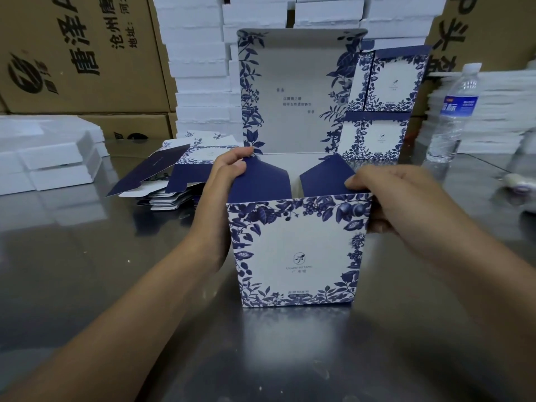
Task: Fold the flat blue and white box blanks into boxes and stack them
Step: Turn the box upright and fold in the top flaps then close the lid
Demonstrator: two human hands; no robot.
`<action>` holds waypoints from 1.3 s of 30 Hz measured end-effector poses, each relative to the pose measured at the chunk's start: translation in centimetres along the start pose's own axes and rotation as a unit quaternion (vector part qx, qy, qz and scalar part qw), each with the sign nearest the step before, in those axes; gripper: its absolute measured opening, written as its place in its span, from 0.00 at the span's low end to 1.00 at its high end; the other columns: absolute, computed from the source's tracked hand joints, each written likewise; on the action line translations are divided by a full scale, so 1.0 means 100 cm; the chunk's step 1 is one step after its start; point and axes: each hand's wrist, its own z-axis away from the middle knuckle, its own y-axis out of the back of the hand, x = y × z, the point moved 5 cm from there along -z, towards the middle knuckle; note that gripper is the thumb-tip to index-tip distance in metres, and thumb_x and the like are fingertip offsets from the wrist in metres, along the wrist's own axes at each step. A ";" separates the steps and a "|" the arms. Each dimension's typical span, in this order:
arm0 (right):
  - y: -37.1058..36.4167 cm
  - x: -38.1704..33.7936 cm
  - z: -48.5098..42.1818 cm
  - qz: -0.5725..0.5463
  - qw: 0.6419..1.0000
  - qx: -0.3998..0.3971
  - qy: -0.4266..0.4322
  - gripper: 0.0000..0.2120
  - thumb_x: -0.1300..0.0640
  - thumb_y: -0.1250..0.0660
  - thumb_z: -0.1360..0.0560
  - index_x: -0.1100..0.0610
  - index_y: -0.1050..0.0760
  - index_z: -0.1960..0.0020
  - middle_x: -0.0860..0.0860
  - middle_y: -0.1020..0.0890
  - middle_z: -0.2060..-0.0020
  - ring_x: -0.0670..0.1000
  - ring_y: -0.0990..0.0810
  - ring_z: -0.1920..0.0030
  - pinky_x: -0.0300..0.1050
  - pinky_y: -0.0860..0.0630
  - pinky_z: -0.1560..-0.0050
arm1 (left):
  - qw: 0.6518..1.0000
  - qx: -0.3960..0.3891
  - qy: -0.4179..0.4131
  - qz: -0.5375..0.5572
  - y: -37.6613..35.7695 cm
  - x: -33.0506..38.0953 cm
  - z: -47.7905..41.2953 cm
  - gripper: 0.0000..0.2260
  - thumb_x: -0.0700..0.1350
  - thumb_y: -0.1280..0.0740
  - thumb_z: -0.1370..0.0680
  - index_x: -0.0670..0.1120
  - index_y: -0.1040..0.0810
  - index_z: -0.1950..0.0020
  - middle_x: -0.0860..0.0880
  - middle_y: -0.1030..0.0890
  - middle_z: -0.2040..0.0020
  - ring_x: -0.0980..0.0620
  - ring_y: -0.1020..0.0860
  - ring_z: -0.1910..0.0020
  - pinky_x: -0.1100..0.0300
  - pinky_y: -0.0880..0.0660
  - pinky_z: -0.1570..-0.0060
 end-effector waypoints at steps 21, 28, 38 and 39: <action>0.010 0.003 0.005 -0.134 0.985 0.078 -0.069 0.12 0.63 0.38 0.26 0.60 0.27 0.69 0.53 0.24 0.80 0.49 0.29 0.84 0.30 0.35 0.81 | 0.995 -0.062 0.004 -0.072 -0.014 0.001 0.006 0.10 0.44 0.41 0.21 0.56 0.23 0.55 0.60 0.19 0.63 0.61 0.21 0.63 0.67 0.24 0.62; 0.010 0.004 0.004 -0.133 0.986 0.086 -0.058 0.11 0.62 0.37 0.26 0.60 0.26 0.67 0.52 0.25 0.79 0.48 0.30 0.83 0.31 0.36 0.80 | 0.996 -0.037 0.013 -0.077 -0.017 0.006 0.007 0.09 0.41 0.43 0.20 0.52 0.26 0.54 0.57 0.21 0.63 0.59 0.23 0.64 0.65 0.27 0.62; 0.021 0.011 -0.003 -0.066 0.988 0.136 -0.030 0.08 0.61 0.36 0.27 0.64 0.28 0.64 0.57 0.31 0.65 0.53 0.33 0.65 0.37 0.39 0.72 | 0.984 -0.041 0.054 -0.166 -0.031 0.014 -0.014 0.18 0.28 0.53 0.20 0.46 0.33 0.60 0.50 0.31 0.62 0.57 0.31 0.66 0.70 0.34 0.68; 0.020 0.011 -0.003 -0.063 0.988 0.135 -0.028 0.07 0.61 0.36 0.27 0.62 0.27 0.63 0.57 0.31 0.65 0.53 0.34 0.65 0.37 0.39 0.72 | 0.984 -0.041 0.055 -0.165 -0.031 0.014 -0.014 0.18 0.28 0.53 0.20 0.46 0.33 0.60 0.50 0.31 0.61 0.57 0.31 0.65 0.71 0.34 0.68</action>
